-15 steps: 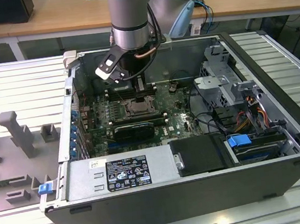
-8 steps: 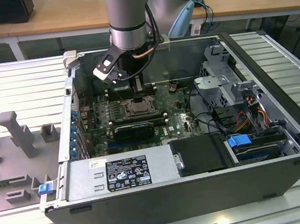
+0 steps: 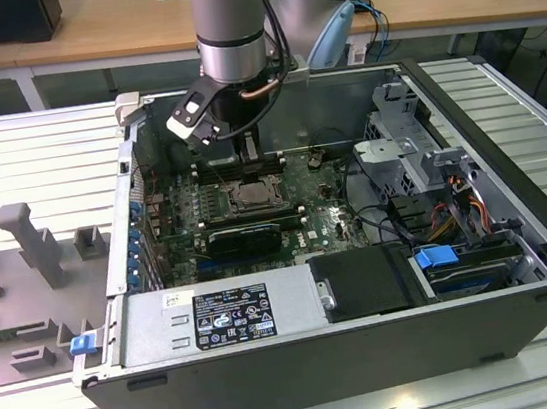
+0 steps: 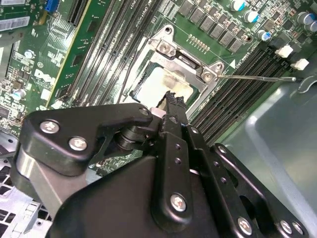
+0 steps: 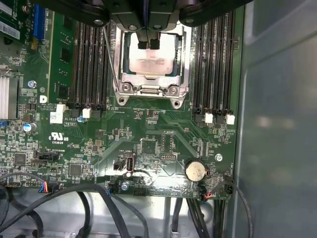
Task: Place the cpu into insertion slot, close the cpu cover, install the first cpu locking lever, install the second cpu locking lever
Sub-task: 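Install the first cpu locking lever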
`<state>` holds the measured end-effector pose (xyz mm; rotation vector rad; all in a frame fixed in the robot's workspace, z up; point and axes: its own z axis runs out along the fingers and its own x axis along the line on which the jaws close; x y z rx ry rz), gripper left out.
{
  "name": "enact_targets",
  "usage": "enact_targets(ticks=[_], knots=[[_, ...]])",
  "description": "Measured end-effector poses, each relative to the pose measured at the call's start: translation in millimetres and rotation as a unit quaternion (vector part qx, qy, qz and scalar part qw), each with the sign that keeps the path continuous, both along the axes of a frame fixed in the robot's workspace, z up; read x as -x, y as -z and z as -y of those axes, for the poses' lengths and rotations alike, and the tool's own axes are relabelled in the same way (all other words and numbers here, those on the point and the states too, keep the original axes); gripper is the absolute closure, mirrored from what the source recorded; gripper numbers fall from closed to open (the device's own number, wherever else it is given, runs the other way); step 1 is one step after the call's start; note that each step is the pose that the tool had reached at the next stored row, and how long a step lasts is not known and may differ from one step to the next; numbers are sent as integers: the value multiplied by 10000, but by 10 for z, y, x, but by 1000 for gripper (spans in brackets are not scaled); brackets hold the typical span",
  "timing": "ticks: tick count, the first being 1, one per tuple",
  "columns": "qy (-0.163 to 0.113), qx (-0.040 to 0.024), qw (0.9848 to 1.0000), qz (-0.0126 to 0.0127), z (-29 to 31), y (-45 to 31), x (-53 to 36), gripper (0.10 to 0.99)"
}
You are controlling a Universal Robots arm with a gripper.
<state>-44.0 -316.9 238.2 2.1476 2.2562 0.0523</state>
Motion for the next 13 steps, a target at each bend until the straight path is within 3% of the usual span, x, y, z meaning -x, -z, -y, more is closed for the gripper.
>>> enact_targets(ticks=[13], knots=[[0, 0, 10000, 0, 0, -203, 0, 980]])
